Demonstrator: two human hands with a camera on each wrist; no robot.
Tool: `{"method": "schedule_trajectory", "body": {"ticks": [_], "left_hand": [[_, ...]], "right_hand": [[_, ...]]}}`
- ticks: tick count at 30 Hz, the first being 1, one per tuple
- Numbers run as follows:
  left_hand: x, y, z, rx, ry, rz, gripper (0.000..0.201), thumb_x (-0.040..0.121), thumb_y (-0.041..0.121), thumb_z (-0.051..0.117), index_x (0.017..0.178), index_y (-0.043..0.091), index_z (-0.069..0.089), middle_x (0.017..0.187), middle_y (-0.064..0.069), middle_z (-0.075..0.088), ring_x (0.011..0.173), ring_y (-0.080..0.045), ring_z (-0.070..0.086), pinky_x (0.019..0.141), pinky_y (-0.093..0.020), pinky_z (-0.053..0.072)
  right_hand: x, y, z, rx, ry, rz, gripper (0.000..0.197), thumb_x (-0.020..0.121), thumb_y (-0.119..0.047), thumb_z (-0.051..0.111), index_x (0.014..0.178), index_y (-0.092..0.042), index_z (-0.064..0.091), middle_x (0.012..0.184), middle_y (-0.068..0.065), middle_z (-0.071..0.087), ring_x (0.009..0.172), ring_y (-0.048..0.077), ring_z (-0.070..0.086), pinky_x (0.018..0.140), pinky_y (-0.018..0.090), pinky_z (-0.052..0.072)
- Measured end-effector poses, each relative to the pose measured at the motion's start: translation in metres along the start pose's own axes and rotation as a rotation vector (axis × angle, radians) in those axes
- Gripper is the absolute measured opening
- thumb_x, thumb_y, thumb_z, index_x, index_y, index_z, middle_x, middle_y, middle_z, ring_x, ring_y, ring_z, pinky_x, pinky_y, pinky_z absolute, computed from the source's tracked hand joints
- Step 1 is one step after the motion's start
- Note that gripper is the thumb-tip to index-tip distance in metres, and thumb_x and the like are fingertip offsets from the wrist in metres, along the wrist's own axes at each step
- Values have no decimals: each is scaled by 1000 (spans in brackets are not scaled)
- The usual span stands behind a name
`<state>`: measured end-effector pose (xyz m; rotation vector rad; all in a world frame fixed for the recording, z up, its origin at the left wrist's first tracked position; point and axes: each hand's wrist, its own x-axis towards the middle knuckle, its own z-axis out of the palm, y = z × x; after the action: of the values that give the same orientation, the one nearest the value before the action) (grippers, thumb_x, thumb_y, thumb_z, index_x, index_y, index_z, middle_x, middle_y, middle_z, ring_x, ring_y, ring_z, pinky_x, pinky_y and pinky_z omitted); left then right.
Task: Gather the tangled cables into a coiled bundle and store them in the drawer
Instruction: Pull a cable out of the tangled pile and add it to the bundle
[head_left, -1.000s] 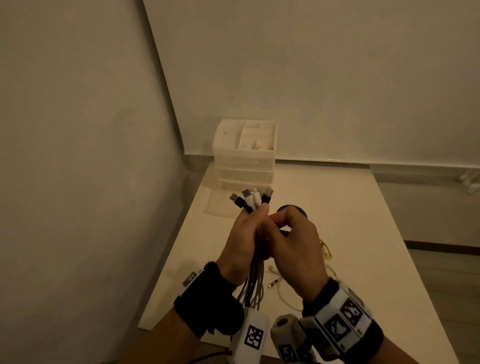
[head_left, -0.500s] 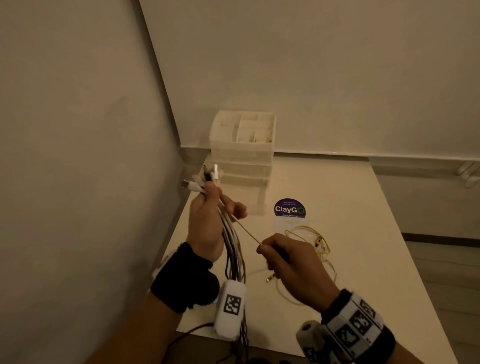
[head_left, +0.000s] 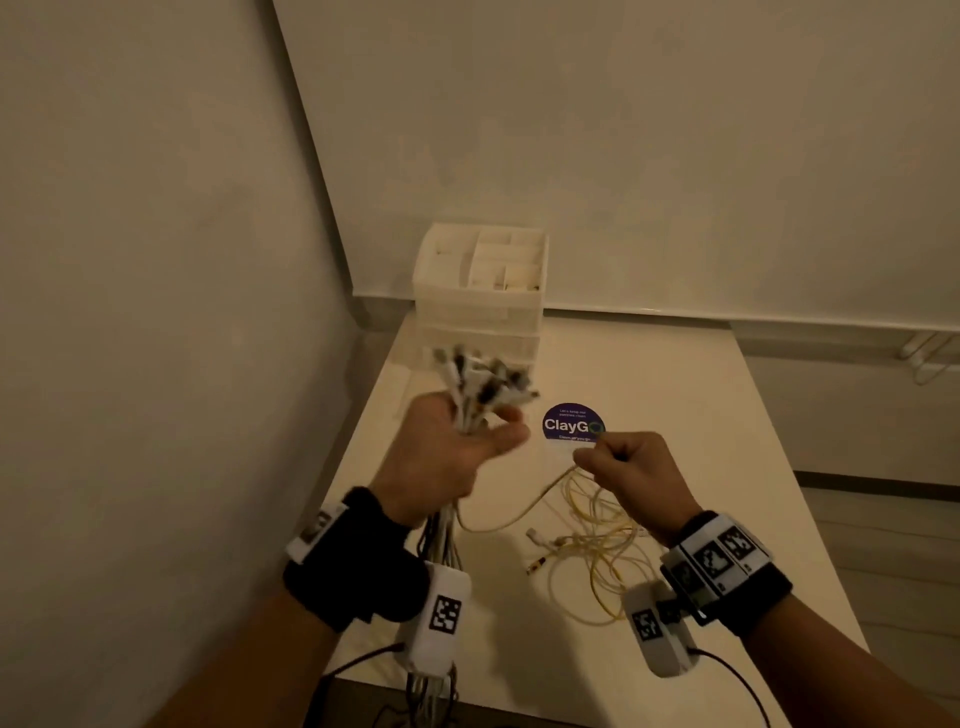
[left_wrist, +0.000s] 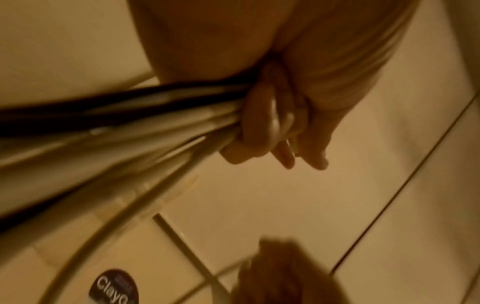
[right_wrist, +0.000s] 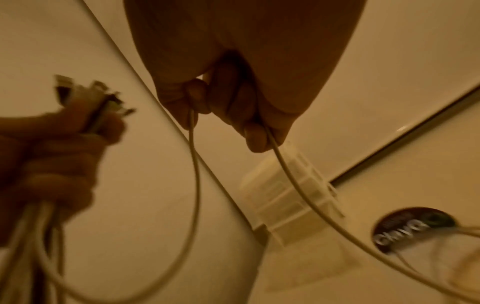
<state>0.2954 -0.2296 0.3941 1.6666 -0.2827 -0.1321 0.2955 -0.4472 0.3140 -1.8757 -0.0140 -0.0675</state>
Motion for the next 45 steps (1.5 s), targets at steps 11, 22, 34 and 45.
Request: {"method": "schedule_trajectory", "body": {"ticks": [11,22,34,45], "left_hand": [[18,-10,45,58,-138,-19,27,88,7,66,72,28,64,38,13,46,33,-1,39,39,-14,32],[43,-7,-38,-241,430,-31,29,95,10,58,67,13,49,40,7,28,28,-6,21,36,-10,22],[32,6,3,123,461,163,6,83,12,73,86,17,73,71,20,69,44,10,49,50,-8,38],[50,1,62,96,219,86,28,86,10,69,66,28,62,42,8,48,40,2,49,48,-17,37]], "right_hand": [[1,-38,-5,319,-172,-63,40,83,-14,57,67,21,48,51,5,36,47,12,33,50,21,34],[10,36,-27,156,-141,72,37,91,-30,57,56,-19,54,60,11,38,54,16,32,54,30,29],[46,5,-33,339,-40,78,37,72,-6,59,45,-11,35,52,2,23,51,14,21,52,31,21],[44,-41,-36,443,-231,-96,40,86,-22,57,58,3,43,53,3,35,50,15,30,51,23,33]]}}
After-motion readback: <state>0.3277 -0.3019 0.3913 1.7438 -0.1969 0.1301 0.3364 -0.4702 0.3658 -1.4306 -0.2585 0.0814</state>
